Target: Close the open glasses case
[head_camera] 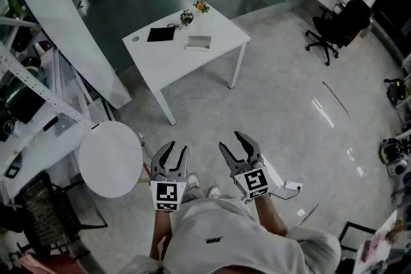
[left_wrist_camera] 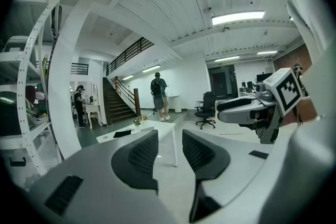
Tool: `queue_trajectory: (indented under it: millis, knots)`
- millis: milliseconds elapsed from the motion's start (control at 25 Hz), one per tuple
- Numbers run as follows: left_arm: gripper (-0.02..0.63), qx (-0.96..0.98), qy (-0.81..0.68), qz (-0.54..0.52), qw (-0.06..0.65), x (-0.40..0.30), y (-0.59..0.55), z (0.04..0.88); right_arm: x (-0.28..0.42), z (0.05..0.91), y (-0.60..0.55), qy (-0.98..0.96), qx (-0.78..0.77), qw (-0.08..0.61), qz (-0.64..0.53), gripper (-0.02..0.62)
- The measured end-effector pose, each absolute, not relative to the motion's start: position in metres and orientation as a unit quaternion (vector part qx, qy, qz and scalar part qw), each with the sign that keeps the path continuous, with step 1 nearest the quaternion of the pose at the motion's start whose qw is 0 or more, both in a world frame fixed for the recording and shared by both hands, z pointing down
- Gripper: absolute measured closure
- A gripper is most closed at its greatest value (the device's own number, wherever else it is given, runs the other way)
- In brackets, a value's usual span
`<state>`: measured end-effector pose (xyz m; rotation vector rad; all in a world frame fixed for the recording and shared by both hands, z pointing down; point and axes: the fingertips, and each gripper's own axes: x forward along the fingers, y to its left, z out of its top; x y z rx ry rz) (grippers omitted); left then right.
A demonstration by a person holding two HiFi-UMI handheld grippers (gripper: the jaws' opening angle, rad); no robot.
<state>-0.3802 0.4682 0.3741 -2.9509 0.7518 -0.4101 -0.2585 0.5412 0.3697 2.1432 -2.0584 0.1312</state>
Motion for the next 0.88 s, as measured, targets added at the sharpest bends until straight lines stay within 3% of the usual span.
queue_trajectory:
  millis: [880]
  knots:
    - [0.449, -0.972, 0.192, -0.131, 0.026, -0.326, 0.366, 0.387, -0.228, 0.379, 0.431, -0.674, 0.731, 0.093, 0.056, 0.365]
